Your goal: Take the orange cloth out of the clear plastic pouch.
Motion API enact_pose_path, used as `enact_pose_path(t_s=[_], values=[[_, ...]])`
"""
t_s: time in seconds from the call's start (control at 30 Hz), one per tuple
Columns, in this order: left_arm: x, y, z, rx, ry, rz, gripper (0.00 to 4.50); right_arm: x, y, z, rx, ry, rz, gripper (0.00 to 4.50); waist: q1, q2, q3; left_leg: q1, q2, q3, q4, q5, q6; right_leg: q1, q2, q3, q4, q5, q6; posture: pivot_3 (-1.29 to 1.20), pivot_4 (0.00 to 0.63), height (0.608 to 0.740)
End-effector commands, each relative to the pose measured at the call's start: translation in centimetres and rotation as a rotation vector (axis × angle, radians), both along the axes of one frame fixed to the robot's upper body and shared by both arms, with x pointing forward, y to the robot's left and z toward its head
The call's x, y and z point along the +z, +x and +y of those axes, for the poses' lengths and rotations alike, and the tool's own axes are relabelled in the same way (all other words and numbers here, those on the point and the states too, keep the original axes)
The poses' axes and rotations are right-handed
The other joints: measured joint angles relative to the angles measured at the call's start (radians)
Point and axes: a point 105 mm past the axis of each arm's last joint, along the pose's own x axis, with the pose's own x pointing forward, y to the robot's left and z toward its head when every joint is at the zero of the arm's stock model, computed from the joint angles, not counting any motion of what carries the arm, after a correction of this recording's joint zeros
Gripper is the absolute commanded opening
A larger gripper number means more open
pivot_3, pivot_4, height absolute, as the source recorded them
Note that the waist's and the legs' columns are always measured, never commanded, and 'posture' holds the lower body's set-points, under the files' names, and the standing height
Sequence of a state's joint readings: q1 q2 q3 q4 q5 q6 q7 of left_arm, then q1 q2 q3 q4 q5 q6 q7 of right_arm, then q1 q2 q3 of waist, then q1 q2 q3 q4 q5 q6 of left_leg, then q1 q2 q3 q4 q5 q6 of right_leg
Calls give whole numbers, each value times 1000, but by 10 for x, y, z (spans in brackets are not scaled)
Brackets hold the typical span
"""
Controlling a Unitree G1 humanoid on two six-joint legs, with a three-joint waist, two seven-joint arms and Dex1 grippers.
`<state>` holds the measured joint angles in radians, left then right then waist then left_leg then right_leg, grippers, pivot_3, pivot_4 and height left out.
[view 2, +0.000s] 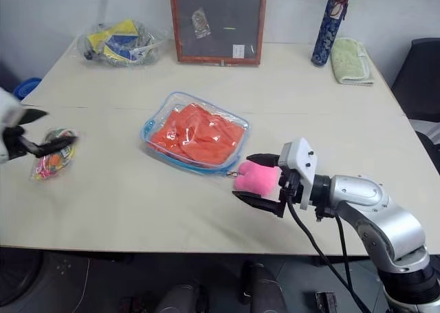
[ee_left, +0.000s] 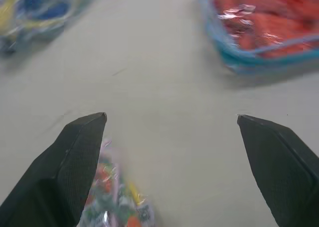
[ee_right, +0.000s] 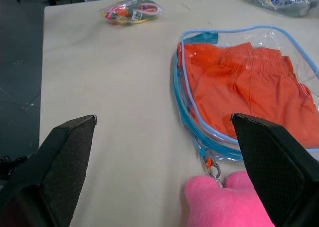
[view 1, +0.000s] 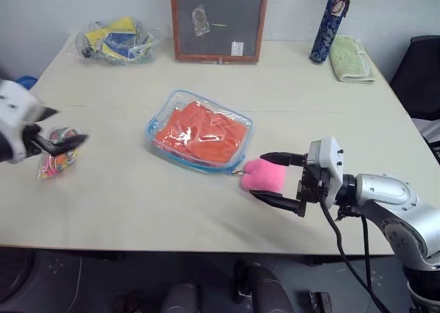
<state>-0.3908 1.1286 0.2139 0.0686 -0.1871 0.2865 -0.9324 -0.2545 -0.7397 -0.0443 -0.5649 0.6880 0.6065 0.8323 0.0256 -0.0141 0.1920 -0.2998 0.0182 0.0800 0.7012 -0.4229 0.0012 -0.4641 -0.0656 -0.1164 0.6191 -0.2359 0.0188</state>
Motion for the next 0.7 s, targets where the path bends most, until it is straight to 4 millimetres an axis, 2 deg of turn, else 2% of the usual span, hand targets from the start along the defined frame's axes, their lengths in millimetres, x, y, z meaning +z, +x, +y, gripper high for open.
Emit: enact_pose_path(t_s=[0.03, 0.17, 0.3, 0.4, 0.53, 0.6, 0.7], values=[[-9, 17, -24, -196, 230, -33, 4472, 11, -4, -1, -2, 14, -66, 4500, 1, 0, 0, 0, 0, 0, 0, 0, 0, 0, 0, 0, 1, 0, 0, 0, 150, 740], [-25, 46, -47, -364, 454, -92, 4472, 11, -4, -1, -27, 29, -70, 4500, -3, 0, 0, -1, 0, 9, 0, 0, 1, 0, 3, 0, 3, 0, 0, 0, 150, 740], [-32, 63, -66, -470, 527, -134, 4472, 8, -7, -1, -51, 36, -70, 4500, -5, -1, 0, -1, -2, 12, -1, -1, 3, -1, 4, 0, 2, 1, 1, 0, 150, 740], [-40, 75, -72, -499, 600, -132, 4472, 6, -10, -3, -83, 37, -72, 4500, -3, -1, 0, -1, -2, 12, -1, -1, 3, -1, 4, 0, 1, 1, 2, 0, 150, 740], [-41, 88, -81, -498, 601, -153, 4472, 6, -12, -5, -113, 39, -75, 4500, -2, -2, 0, -1, -2, 12, -1, -1, 5, -1, 3, 0, 2, 2, 3, 0, 150, 740], [-44, 91, -85, -502, 611, -153, 4079, 5, -14, -5, -125, 40, -75, 4500, -2, -2, 0, -1, -1, 12, -1, -1, 6, -1, 3, 0, 2, 2, 3, 0, 150, 740], [-47, 93, -87, -508, 611, -152, 3243, 4, -17, -6, -135, 40, -73, 4500, -3, -2, 0, -1, -1, 12, -1, -1, 6, -1, 3, 0, 2, 2, 3, 0, 150, 740]])
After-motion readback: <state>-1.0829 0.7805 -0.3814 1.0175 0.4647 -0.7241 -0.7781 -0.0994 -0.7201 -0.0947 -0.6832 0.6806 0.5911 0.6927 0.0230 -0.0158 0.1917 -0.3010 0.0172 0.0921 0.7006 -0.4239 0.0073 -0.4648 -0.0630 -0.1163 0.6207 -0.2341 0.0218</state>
